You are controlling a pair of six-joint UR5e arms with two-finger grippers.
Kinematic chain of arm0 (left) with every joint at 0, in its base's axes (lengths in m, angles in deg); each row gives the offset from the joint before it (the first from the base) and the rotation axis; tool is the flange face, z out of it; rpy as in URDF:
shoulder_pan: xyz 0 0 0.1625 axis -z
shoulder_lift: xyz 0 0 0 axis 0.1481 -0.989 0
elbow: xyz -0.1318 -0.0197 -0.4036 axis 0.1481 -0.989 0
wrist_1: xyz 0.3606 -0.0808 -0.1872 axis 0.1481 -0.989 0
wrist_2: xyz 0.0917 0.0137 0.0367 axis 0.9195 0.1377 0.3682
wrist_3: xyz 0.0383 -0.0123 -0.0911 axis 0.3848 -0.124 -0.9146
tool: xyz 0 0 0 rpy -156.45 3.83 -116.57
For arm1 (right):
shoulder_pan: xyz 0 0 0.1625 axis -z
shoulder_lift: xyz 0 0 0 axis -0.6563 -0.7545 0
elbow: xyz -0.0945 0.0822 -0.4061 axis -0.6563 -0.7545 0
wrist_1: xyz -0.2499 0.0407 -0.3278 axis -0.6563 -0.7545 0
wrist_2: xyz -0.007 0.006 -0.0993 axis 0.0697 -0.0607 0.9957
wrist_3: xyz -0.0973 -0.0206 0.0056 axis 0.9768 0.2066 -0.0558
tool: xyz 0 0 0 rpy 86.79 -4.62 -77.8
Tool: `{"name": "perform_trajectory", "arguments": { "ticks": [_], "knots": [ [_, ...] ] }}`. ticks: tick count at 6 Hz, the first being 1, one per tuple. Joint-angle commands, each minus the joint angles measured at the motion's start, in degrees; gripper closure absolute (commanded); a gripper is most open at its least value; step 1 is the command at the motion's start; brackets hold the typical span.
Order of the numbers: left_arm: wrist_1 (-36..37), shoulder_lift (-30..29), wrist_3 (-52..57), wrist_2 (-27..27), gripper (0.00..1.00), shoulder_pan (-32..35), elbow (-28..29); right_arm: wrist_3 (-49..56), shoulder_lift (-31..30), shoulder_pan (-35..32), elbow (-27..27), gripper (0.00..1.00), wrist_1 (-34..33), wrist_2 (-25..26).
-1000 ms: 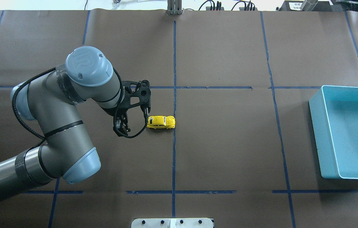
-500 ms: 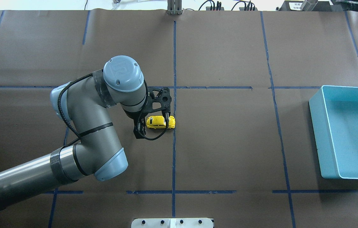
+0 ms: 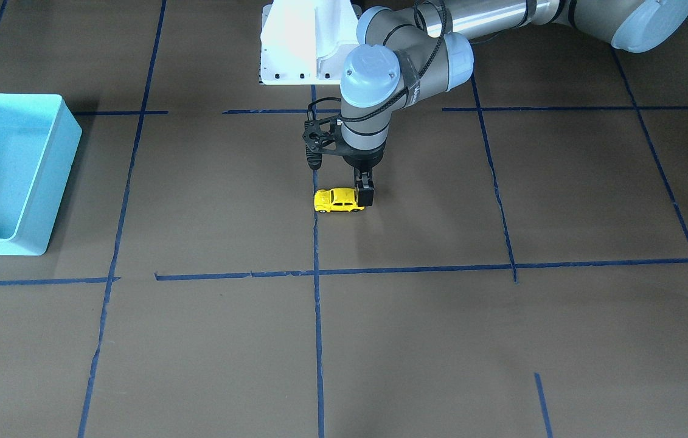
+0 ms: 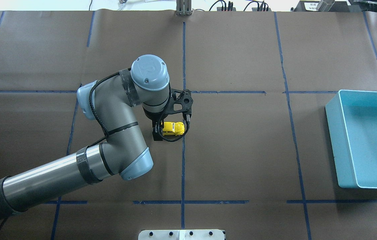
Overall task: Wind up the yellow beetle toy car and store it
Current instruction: 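Lower the left gripper over the car and close on it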
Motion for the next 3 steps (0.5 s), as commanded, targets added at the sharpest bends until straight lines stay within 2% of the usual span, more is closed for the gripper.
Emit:
{"name": "perform_trajectory", "arguments": {
  "ticks": [1,3],
  "knots": [
    [-4.1,-3.2,0.5,0.0,0.0,0.1,6.4,-0.1,0.5,0.1,0.3,0.0,0.1,-0.3],
    [-4.2,-4.7,0.1,-0.1,0.0,0.0,9.0,0.0,0.5,0.1,-0.1,0.0,0.1,-0.3]
  ]
}}
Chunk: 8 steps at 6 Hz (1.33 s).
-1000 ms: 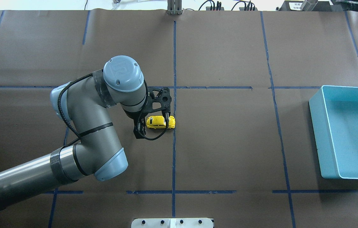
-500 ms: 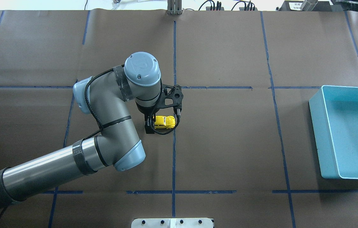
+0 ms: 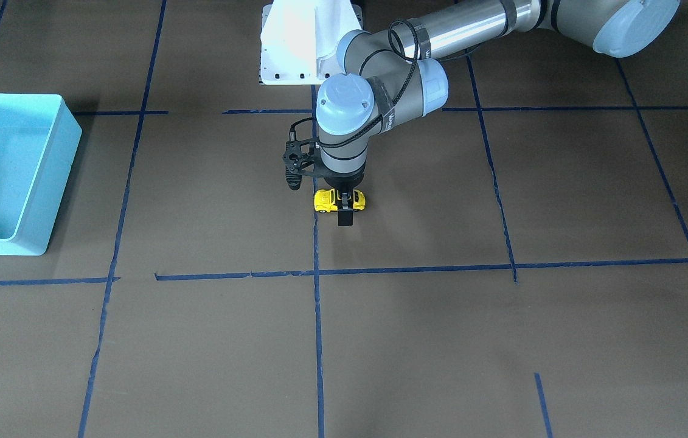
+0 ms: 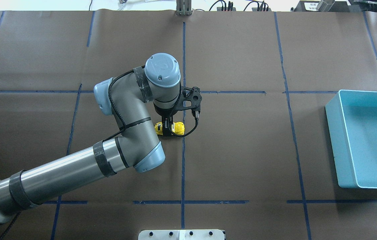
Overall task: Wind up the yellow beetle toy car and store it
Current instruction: 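Press the car onto the table and drag it back toward the left arm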
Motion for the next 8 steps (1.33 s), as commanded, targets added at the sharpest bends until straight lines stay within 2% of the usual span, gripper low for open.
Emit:
{"name": "perform_trajectory", "arguments": {
  "ticks": [1,6,8],
  "knots": [
    [-1.2,-1.0,-0.2,-0.1,0.0,-0.1,2.4,0.0,0.0,-0.1,0.2,0.0,0.0,-0.1],
    [-1.9,-1.2,-0.3,-0.4,0.0,-2.6,2.7,-0.2,-0.1,-0.1,-0.1,0.0,-0.1,-0.1],
    [-1.9,-1.1,-0.2,-0.4,0.13,-2.6,2.7,-0.2,-0.1,-0.1,0.1,0.0,-0.1,-0.2]
  ]
}}
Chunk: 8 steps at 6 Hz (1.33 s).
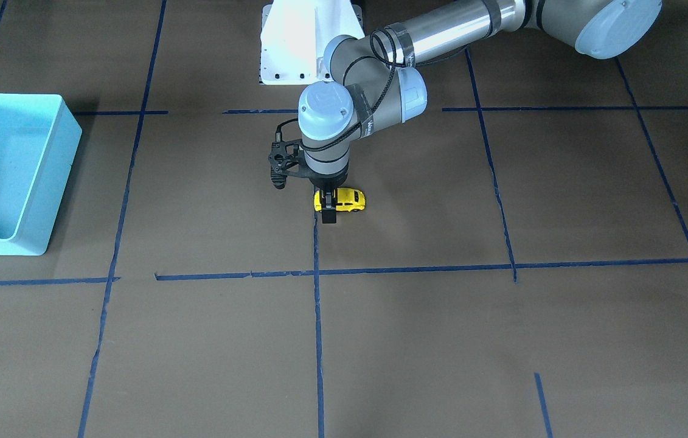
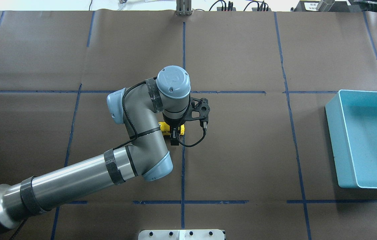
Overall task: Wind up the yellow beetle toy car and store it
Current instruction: 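Press the car onto the table and drag it back toward the left arm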
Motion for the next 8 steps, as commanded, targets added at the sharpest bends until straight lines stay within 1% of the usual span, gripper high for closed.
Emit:
{"name": "perform_trajectory", "arguments": {
  "ticks": [1,3,4,5,6,7,8],
  "knots": [
    [0.0,0.1,0.1,0.0,0.31,0.0,-0.1,-0.1,0.1,0.0,0.3,0.0,0.0,0.0],
    [-1.7,0.3,0.2,0.0,0.85,0.3,-0.2,-0.1,0.1,0.0,0.4,0.0,0.1,-0.3],
    [-1.6,0.3,0.2,-0.2,0.96,1.2,-0.8,-0.1,0.1,0.0,0.4,0.0,0.0,-1.0],
    [-1.2,0.9,0.2,-1.7,0.98,1.7,-3.1,-0.1,0.1,0.1,0.3,0.0,0.1,-1.3],
    [-1.7,1.1,0.0,-2.6,0.98,1.8,-3.4,-0.1,0.1,0.0,0.2,0.0,0.0,-1.3],
    [-4.2,1.4,-0.1,-2.6,0.98,2.0,-3.6,-0.1,0.1,0.1,0.1,0.0,0.0,-1.3],
    [-9.2,3.2,-3.8,-2.6,0.99,2.0,-3.6,-0.1,0.1,0.0,0.2,0.0,0.0,-1.3]
  ]
}}
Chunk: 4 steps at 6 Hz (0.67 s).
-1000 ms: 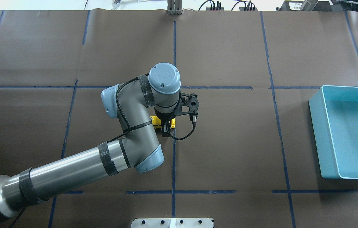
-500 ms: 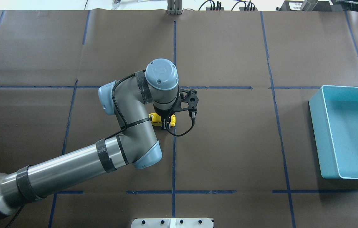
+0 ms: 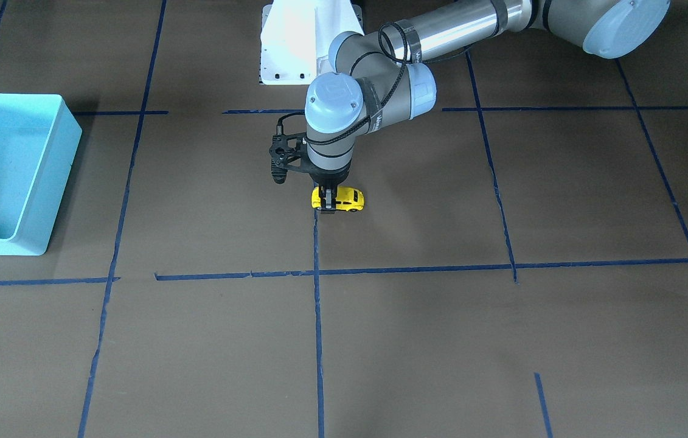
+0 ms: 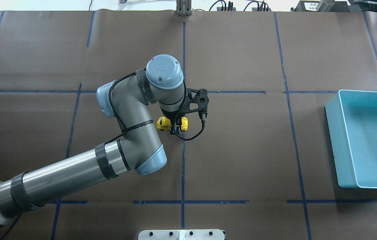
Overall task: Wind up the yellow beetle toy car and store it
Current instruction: 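Press the car onto the table and drag it back toward the left arm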
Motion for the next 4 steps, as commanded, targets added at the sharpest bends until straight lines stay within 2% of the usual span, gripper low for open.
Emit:
{"name": "perform_trajectory", "arguments": {
  "ticks": [1,2,4],
  "knots": [
    [-10.3,3.8,-4.6,-0.1,1.0,0.1,-0.1,0.0,0.0,0.0,-0.1,0.0,0.0,0.0],
    [-13.0,5.1,-5.0,-0.1,1.0,0.1,-0.1,0.0,0.0,0.0,-0.1,0.0,0.0,0.0],
    [-13.4,5.4,-4.9,-0.1,1.0,0.3,0.0,-0.1,0.0,0.0,-0.1,0.0,0.0,0.0]
  ]
}}
